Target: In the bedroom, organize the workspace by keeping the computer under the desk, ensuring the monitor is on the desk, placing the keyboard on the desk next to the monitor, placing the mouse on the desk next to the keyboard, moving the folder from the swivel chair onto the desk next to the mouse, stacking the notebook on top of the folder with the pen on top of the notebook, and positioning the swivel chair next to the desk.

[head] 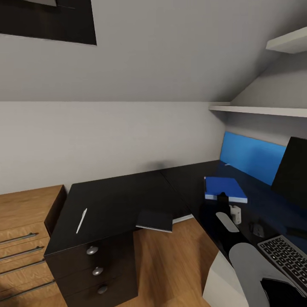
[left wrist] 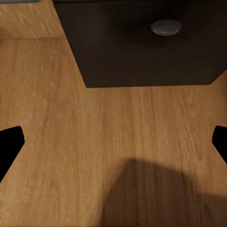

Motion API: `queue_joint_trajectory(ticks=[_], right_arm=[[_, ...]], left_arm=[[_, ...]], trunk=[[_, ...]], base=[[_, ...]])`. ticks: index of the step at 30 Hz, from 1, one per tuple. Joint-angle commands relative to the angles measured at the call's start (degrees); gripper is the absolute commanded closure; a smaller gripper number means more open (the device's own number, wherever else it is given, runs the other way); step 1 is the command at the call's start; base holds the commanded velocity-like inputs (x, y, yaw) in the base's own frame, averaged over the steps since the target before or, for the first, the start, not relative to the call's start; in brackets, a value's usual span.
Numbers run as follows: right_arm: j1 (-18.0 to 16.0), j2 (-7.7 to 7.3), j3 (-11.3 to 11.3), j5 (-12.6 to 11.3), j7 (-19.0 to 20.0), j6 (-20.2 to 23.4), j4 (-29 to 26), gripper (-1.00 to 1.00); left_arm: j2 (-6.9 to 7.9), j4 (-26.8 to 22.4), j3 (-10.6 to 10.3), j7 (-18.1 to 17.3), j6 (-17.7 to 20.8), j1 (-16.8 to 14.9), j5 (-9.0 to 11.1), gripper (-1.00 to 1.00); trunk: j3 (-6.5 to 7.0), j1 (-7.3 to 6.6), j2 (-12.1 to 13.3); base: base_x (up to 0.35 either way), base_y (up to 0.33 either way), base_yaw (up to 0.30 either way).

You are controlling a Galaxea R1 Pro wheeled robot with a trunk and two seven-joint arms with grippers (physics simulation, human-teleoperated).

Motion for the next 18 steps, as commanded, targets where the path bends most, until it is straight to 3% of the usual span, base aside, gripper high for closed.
queue_joint_trajectory(ticks=[1, 18], right_arm=[[-0.03, 0.00, 0.05, -0.54, 0.32, -0.17, -0.03, 1.00], [-0.03, -0.08, -0.05, -0.61, 0.50, 0.01, -0.02, 1.00]], left_arm=[[0.00, 0.24, -0.36, 0.16, -0.44, -0.04, 0.54, -1.00], [-0.34, 0.66, -0.28, 0.77, -0.36, -0.04, 0.70, -1.00]], trunk=[[-0.06, 0.00, -0.03], [-2.93, 3.51, -6.45]], base=[[0.000, 0.000, 0.000], [0.000, 0.000, 0.000]])
